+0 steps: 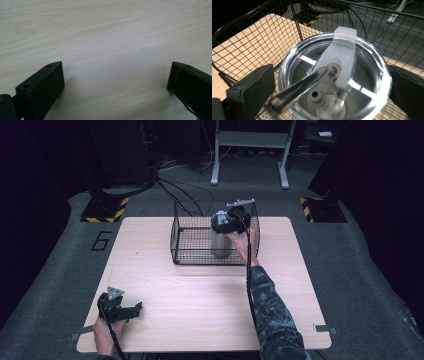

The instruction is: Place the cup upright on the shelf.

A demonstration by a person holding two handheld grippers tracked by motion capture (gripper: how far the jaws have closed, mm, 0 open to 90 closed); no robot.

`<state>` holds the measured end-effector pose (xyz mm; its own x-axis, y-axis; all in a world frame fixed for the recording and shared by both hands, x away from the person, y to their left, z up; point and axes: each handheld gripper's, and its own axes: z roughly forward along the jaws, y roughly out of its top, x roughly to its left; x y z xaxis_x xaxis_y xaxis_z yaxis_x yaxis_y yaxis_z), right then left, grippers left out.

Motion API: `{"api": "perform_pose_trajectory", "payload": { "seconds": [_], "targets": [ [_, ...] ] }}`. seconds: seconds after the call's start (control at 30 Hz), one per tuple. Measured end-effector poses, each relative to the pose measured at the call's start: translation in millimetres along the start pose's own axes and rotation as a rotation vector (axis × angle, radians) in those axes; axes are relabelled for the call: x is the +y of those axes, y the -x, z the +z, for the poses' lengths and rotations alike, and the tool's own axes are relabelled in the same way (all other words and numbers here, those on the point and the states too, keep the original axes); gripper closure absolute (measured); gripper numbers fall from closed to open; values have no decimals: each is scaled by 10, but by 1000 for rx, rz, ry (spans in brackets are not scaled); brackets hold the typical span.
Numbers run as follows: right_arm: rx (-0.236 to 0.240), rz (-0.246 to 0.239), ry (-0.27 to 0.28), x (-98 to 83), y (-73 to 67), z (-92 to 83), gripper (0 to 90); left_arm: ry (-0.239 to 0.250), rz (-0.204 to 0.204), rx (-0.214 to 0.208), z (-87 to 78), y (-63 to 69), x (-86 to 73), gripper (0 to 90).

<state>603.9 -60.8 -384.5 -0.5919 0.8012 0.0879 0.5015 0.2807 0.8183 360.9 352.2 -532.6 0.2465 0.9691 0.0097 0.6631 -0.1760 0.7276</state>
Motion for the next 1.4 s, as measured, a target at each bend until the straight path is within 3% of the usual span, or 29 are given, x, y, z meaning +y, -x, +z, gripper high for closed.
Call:
{"api": "perform_pose_trajectory", "payload": {
  "seconds": [0.23, 0.67, 1.0, 1.4],
  "targets": [
    [-20, -17, 4, -16, -47, -237, 0, 1, 0, 0, 0, 1, 0, 5],
    [-23, -72, 78, -177, -240, -861, 0, 0, 0, 0, 0, 0, 0, 5],
    [-37, -129, 84, -496, -301, -1244, 0, 0, 0, 0, 0, 0, 0, 5],
    [-101, -129, 83, -995, -307, -1592, 0, 3, 2, 3, 1, 2, 0, 5]
  ]
}}
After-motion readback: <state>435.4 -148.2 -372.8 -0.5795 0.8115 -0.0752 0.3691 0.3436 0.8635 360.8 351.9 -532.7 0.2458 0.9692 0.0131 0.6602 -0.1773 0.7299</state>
